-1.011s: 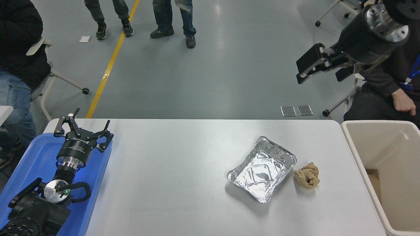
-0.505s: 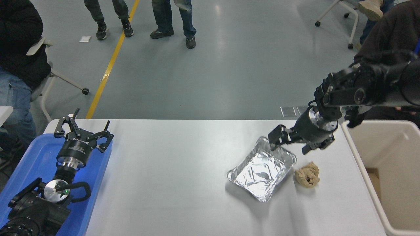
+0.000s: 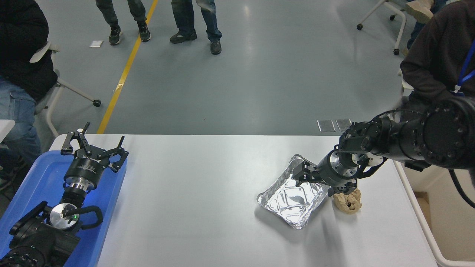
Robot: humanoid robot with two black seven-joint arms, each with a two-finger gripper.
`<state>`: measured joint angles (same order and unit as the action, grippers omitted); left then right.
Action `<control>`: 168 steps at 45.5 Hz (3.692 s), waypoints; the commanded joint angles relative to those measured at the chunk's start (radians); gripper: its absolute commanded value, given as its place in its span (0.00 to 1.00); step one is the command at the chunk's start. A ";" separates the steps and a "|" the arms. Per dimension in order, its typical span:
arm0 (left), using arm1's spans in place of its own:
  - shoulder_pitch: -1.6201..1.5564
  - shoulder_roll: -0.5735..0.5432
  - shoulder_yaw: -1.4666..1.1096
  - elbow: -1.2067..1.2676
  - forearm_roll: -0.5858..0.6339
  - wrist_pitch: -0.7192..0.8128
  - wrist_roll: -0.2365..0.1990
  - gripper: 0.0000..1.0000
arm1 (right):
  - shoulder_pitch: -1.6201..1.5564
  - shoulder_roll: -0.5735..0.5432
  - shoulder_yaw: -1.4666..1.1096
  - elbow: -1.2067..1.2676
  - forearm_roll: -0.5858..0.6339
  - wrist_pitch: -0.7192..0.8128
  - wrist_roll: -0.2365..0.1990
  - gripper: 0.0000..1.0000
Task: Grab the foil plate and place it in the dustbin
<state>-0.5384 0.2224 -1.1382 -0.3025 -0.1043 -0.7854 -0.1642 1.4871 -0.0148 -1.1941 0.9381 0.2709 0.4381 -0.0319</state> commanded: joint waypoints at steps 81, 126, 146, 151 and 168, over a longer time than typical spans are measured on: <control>0.002 0.002 0.000 0.000 0.000 0.000 0.000 0.99 | 0.748 -0.077 -0.082 0.415 -0.036 0.132 -0.014 0.00; 0.002 0.000 -0.002 0.000 -0.002 0.000 -0.001 0.99 | 0.693 -0.631 -0.361 0.199 -0.722 -0.036 0.030 0.00; 0.002 0.000 -0.003 0.000 -0.002 0.000 -0.001 0.99 | -0.250 -0.777 0.013 -0.288 -0.757 -0.418 0.129 0.00; 0.002 0.000 -0.003 0.000 -0.002 0.000 -0.001 0.99 | -0.425 -0.697 0.131 -0.418 -0.772 -0.423 0.127 0.00; 0.000 0.000 -0.003 0.000 -0.002 0.000 -0.001 0.99 | -0.645 -0.567 0.183 -0.614 -0.809 -0.423 0.127 0.00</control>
<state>-0.5379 0.2226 -1.1414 -0.3021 -0.1059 -0.7854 -0.1658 0.9888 -0.6368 -1.0656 0.4233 -0.5093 0.0328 0.0920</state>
